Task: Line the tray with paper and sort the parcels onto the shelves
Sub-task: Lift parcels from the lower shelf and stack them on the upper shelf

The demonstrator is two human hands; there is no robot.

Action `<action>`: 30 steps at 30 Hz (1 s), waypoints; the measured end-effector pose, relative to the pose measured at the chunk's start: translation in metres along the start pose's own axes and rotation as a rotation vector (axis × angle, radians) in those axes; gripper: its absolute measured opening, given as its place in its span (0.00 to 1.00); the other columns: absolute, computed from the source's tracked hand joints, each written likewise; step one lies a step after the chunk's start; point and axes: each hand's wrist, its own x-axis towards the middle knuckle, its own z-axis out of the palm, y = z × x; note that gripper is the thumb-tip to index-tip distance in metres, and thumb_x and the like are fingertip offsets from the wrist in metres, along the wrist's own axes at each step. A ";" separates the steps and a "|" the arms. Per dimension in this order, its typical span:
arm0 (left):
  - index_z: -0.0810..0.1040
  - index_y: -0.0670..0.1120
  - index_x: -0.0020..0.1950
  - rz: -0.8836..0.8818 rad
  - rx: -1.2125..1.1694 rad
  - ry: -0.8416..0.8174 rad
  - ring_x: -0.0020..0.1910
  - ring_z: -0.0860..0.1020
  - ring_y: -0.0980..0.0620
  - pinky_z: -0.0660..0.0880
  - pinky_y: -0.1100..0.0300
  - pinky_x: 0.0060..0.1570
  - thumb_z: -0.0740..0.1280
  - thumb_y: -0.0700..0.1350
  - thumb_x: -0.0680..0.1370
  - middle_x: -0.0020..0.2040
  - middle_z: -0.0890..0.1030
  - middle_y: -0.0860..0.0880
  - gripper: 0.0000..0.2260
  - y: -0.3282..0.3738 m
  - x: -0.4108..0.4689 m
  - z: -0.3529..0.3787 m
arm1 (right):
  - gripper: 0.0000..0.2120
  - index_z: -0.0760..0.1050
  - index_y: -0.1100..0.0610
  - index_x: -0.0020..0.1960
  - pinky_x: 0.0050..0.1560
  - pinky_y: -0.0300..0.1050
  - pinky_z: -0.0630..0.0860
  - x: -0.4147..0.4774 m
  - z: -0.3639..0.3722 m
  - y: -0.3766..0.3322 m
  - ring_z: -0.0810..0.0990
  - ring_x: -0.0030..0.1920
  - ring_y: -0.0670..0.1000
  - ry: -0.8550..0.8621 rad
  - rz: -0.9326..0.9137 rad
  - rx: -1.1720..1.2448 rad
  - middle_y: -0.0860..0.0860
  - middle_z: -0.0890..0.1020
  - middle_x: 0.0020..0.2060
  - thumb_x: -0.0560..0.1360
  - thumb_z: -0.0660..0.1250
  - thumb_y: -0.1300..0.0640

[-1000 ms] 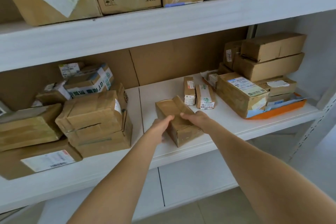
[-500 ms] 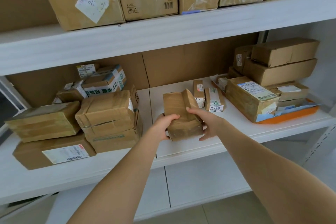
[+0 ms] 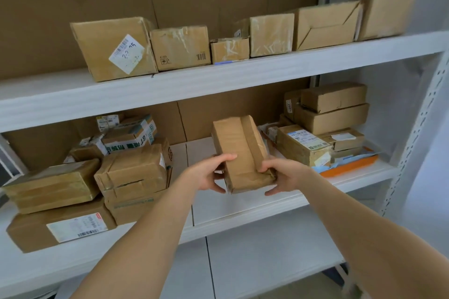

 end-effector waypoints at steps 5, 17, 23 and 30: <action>0.58 0.47 0.75 0.010 0.112 -0.073 0.71 0.64 0.42 0.63 0.32 0.66 0.75 0.46 0.69 0.72 0.64 0.45 0.39 0.008 -0.022 0.045 | 0.27 0.67 0.52 0.67 0.58 0.62 0.75 -0.048 -0.030 0.002 0.70 0.65 0.61 0.008 -0.006 -0.065 0.57 0.67 0.66 0.72 0.67 0.71; 0.61 0.50 0.72 0.259 0.259 -0.146 0.66 0.70 0.42 0.67 0.37 0.65 0.75 0.43 0.70 0.67 0.71 0.44 0.35 0.055 -0.078 0.140 | 0.28 0.72 0.51 0.62 0.58 0.62 0.77 -0.161 -0.068 -0.015 0.72 0.64 0.64 0.112 -0.176 0.125 0.60 0.68 0.66 0.71 0.63 0.77; 0.67 0.50 0.68 0.409 0.283 -0.176 0.62 0.72 0.41 0.72 0.36 0.60 0.75 0.45 0.70 0.63 0.75 0.44 0.29 0.107 -0.114 0.178 | 0.22 0.73 0.52 0.59 0.63 0.62 0.72 -0.217 -0.078 -0.049 0.75 0.58 0.60 0.213 -0.344 0.061 0.59 0.74 0.59 0.71 0.64 0.73; 0.67 0.45 0.68 0.537 0.255 -0.054 0.54 0.77 0.41 0.79 0.42 0.50 0.74 0.58 0.69 0.57 0.76 0.43 0.33 0.174 -0.149 0.214 | 0.15 0.74 0.58 0.56 0.59 0.55 0.77 -0.275 -0.080 -0.104 0.77 0.57 0.57 0.316 -0.527 0.176 0.57 0.75 0.57 0.72 0.73 0.57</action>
